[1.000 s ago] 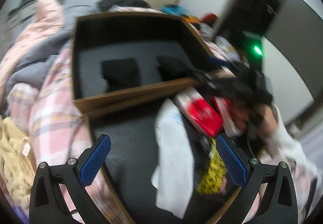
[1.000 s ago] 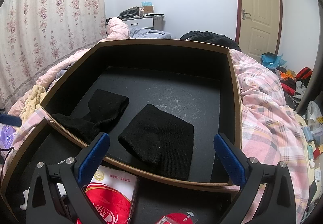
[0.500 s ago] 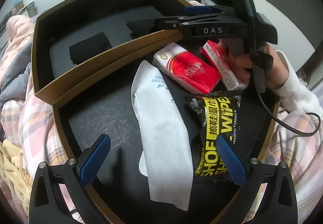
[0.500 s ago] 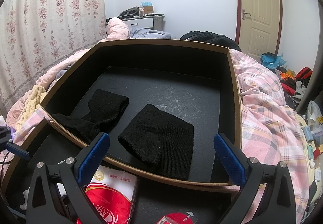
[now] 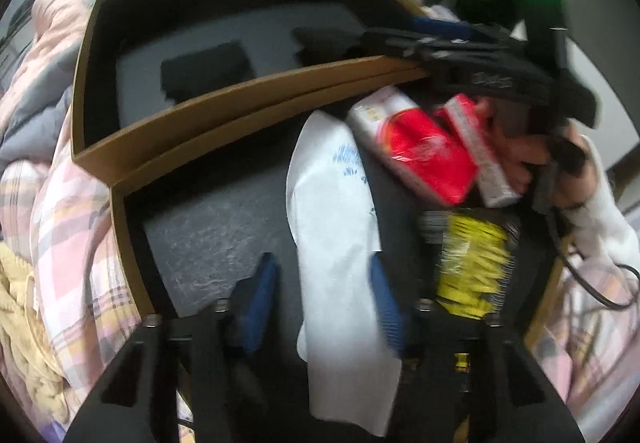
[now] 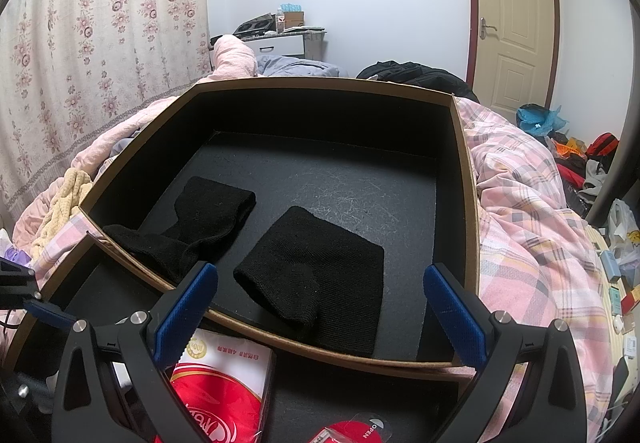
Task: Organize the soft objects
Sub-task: 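Lower the left tool toward the white sock in the pile, then close the left gripper on the white sock and lift it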
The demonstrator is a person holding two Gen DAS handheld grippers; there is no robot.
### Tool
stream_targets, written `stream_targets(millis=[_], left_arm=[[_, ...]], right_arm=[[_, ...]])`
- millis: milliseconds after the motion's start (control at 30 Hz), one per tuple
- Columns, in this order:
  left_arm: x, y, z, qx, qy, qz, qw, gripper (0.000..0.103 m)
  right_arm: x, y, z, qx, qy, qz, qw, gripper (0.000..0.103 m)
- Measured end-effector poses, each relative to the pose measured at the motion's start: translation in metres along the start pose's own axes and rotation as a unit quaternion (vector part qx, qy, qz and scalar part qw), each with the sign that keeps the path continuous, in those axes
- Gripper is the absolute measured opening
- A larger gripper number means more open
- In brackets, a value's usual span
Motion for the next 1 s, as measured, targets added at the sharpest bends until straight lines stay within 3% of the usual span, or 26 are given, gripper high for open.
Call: stream_targets(millis=[133, 400, 500, 567, 667, 867, 1000], left_arm=[[0.000, 0.008, 0.004, -0.022, -0.018, 0.014, 0.9995, 0.016], [-0.027, 0.024, 0.012, -0.058, -0.091, 0.052, 0.9928, 0.012], [-0.045, 0.031, 0.015, -0.075, -0.127, 0.121, 0.9816, 0.012], [-0.054, 0.034, 0.017, -0.087, -0.144, 0.145, 0.9750, 0.012], [-0.068, 0.038, 0.016, -0.106, -0.179, 0.134, 0.9689, 0.009], [-0.087, 0.040, 0.013, -0.119, -0.229, 0.149, 0.9547, 0.009], [-0.093, 0.044, 0.013, -0.118, -0.232, 0.141, 0.9552, 0.009]], right_arm=[[0.000, 0.000, 0.000, 0.000, 0.000, 0.000, 1.000, 0.102], [0.000, 0.001, 0.000, 0.000, 0.000, 0.000, 1.000, 0.102], [0.000, 0.000, 0.000, 0.000, 0.000, 0.000, 1.000, 0.102], [0.000, 0.000, 0.000, 0.000, 0.000, 0.000, 1.000, 0.102], [0.000, 0.000, 0.000, 0.000, 0.000, 0.000, 1.000, 0.102], [-0.001, 0.000, 0.000, 0.000, 0.000, 0.000, 1.000, 0.102], [0.000, 0.001, 0.000, 0.000, 0.000, 0.000, 1.000, 0.102]])
Point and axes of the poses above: each gripper's, at about its wrist camera, not at the fingertips, and x roughly the way its jaws point, y to its left, z to its top, the point moved 3 cm from there along x, roughly the way its jaws point, and after that the axes turned 11 degrees about x, right-handed, at the moved point
